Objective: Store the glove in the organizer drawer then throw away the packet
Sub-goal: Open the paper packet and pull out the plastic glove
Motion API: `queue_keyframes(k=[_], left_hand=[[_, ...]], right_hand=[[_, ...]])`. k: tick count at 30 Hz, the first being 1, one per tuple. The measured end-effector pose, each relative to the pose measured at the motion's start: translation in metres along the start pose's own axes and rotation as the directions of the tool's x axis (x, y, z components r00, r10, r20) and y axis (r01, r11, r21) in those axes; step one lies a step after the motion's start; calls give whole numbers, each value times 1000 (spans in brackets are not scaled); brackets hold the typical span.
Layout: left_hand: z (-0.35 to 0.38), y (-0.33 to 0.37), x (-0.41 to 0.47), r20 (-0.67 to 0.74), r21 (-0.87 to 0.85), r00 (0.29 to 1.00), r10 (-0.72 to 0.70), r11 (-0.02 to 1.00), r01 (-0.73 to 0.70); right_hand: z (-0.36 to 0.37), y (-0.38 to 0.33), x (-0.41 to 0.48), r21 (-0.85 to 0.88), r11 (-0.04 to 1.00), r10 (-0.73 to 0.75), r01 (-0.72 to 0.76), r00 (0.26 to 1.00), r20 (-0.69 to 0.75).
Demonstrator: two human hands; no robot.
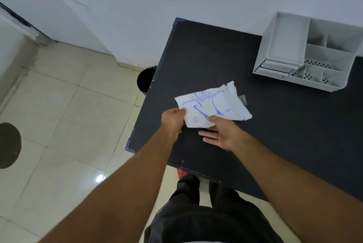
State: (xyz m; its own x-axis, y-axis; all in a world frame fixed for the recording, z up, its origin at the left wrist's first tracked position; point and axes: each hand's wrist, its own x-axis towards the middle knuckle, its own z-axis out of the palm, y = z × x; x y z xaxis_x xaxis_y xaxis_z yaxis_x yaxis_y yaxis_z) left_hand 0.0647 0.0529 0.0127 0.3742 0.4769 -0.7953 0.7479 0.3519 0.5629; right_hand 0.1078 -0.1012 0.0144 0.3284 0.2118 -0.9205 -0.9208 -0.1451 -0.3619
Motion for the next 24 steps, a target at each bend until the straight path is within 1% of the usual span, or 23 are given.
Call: queue_keyframes(k=[3, 5, 6, 8, 10, 11, 13, 15, 17, 20, 22, 24], left_hand=[[-1, 9, 4, -110, 44, 981, 161, 987, -157], [-4, 19, 2, -124, 92, 968, 218, 974, -207], [-6, 23, 0, -127, 145, 959, 253, 961, -235], [-8, 30, -1, -145, 268, 926, 350, 914, -303], [-8, 36, -7, -157, 331, 882, 444, 865, -377], [-6, 38, -12, -146, 335, 868, 474, 849, -408], [-3, 44, -18, -87, 281, 864, 496, 844, -456], [0, 47, -25, -22, 219, 853, 522, 835, -506], [3, 51, -31, 34, 191, 833, 552, 814, -548], [9, 57, -41, 72, 183, 786, 614, 767, -615], [14, 62, -47, 96, 181, 746, 659, 725, -664], [18, 67, -51, 122, 176, 723, 680, 702, -690]], right_hand=[[-11, 3, -3, -157, 986, 54, -55, 998, -7], [-16, 2, -4, -243, 967, 60, -76, 996, -71], [-17, 1, -6, -278, 958, 37, -69, 992, -119], [-18, -1, -4, -349, 937, -54, -31, 971, -232], [-17, -5, -3, -418, 907, -195, 47, 928, -317], [-17, -7, -3, -443, 892, -261, 91, 904, -340], [-15, -9, -1, -482, 861, -368, 164, 854, -368], [-15, -11, 2, -474, 847, -442, 241, 814, -377], [-13, -13, 3, -461, 834, -495, 304, 781, -380], [-12, -13, 6, -440, 822, -542, 362, 735, -407], [-11, -11, 6, -405, 830, -538, 382, 738, -408], [-10, -11, 5, -401, 831, -538, 386, 743, -398]])
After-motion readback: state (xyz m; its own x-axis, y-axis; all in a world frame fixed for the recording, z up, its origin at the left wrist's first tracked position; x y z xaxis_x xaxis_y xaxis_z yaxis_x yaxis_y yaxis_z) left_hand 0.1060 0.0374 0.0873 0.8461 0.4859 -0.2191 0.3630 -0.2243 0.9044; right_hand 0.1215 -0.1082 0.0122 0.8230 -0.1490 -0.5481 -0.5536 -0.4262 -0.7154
